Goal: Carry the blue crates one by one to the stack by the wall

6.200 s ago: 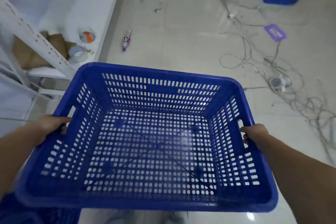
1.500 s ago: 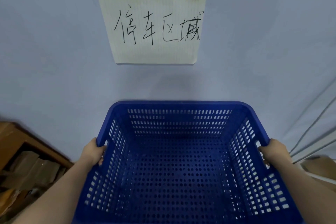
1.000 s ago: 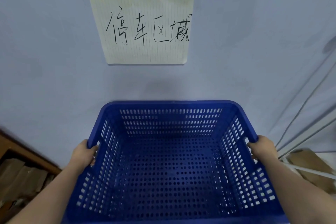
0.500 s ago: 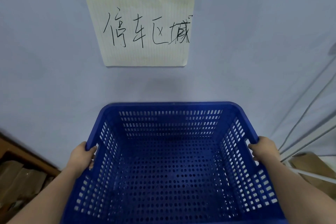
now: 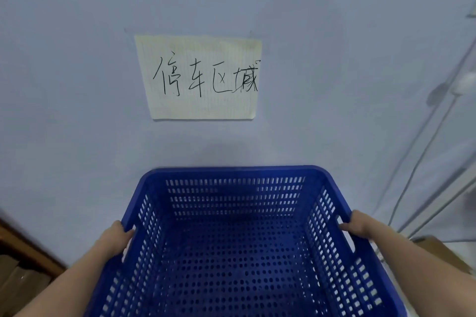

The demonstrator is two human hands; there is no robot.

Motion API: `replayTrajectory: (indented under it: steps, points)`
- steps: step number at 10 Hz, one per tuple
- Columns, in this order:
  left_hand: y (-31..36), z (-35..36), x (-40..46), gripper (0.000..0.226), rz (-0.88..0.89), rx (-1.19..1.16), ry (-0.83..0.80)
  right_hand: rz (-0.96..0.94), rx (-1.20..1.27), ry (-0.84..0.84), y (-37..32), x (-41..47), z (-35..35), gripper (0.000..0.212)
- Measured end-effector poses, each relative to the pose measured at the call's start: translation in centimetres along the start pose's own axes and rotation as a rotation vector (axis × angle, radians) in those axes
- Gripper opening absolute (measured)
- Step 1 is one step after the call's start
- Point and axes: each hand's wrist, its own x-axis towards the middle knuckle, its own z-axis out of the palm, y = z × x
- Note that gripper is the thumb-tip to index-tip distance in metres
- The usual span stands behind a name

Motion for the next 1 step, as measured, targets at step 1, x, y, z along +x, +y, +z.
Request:
replayTrajectory:
  steps: [1]
  points:
    - [2.31,-1.69,-0.22,0.039,0.071,0.158,0.036,-0.105,-0.087,0.114,-1.56,-0.93,-3.84,0.040]
